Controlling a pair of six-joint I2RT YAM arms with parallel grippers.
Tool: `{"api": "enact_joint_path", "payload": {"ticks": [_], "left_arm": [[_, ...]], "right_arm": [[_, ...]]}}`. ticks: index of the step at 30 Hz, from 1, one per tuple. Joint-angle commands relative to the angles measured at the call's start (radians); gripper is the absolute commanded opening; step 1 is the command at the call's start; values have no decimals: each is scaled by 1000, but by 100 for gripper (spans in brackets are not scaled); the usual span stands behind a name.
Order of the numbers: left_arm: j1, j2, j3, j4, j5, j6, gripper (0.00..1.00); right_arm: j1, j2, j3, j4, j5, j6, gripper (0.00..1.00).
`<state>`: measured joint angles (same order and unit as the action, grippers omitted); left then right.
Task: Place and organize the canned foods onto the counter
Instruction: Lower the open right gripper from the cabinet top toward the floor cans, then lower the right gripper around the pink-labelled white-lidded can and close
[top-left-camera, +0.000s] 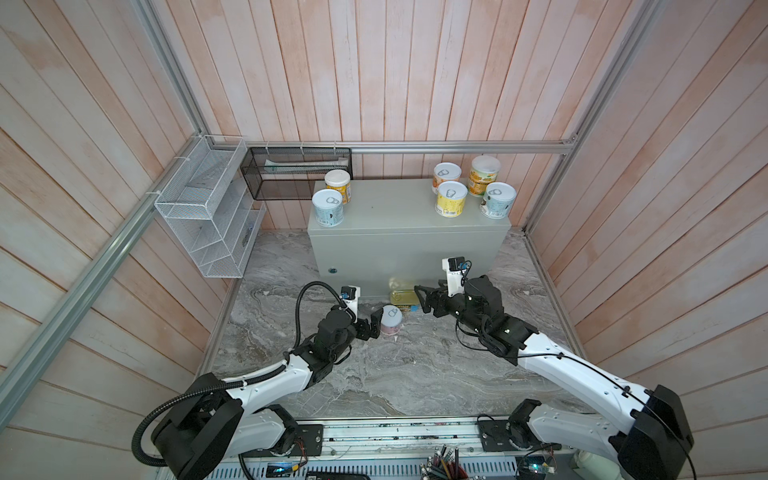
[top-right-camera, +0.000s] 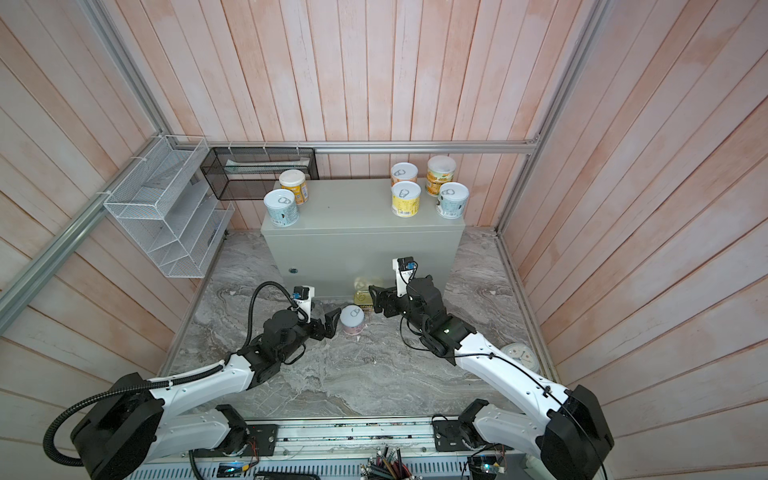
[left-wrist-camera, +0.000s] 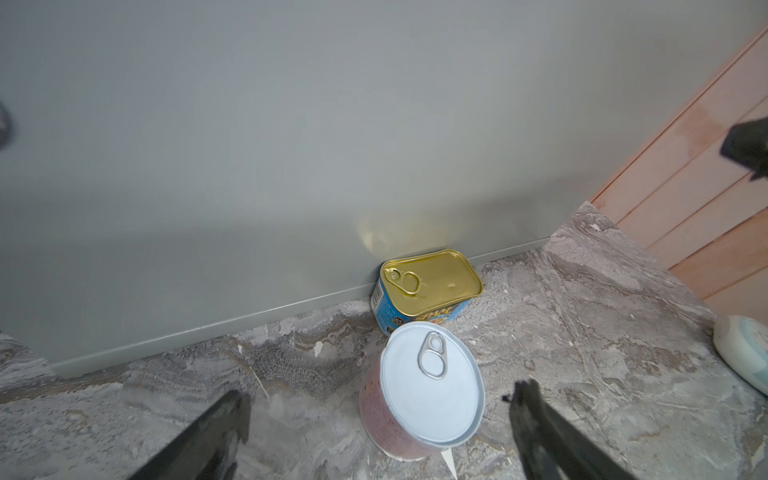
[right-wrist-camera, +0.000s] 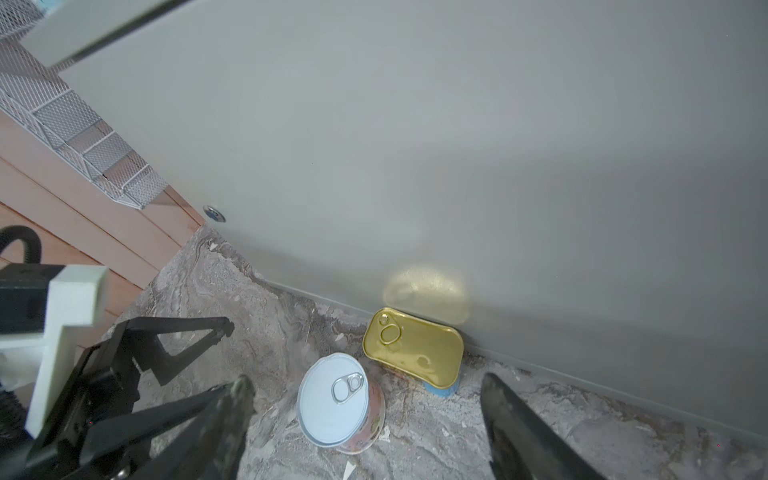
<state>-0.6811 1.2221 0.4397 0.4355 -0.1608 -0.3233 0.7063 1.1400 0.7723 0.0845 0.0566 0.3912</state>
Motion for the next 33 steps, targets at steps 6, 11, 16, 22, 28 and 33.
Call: {"api": "enact_joint_path", "payload": {"ticks": [6,11,16,22,28,33], "left_arm": [[22,-26,2,-16,-42,-35,100],[36,-32,-2,-24,-39,-54,100],[47,-43,-6,-25,-36,-63,100],[55,-50,-9,-30,-38,-67,100],[59,-46,-10,-30,-36,-72,100],[60,-37,-8,-31,-36,-74,100]], "right_arm": [[64,101,-39,60,-57,99,86],[109,172,-50,116,-57,128,88],[145,275,-19,113,-49,122,89],[156,366,38,82,-41,101,89],[156,402,61,80,-44,97,89],[156,418,68,84,-49,98,89]]}}
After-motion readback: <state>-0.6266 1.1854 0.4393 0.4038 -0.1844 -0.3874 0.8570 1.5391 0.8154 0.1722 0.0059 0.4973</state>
